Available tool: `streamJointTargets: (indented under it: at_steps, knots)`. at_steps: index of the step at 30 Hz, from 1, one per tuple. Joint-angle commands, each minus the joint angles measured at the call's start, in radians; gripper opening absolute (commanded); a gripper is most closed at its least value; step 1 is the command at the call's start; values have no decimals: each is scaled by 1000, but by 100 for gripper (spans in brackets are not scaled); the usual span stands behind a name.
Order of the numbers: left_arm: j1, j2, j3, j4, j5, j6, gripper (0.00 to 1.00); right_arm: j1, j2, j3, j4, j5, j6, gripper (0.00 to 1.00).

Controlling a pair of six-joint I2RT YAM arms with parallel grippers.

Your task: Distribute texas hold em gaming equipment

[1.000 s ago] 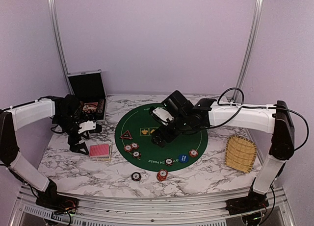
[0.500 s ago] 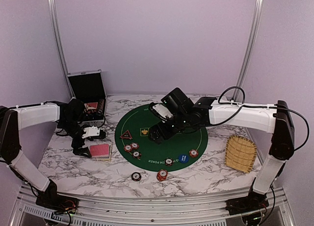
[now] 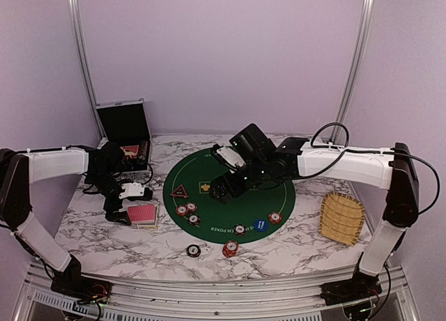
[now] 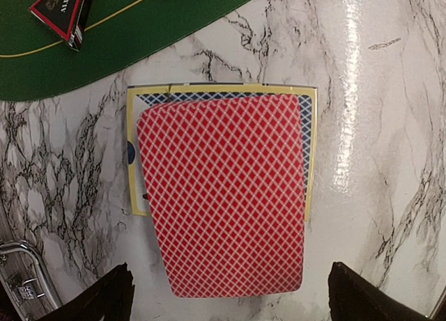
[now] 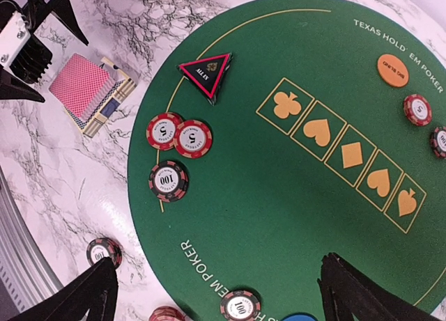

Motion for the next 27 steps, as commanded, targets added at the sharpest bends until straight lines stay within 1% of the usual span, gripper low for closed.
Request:
streamJointTargets:
  at_steps: [1, 27]
  knots:
    - [-8, 26, -8, 12, -15, 1, 99, -8, -46, -9, 23, -8, 12, 99]
    - [-34, 64, -29, 70, -34, -29, 99, -7, -60, -38, 25, -8, 18, 99]
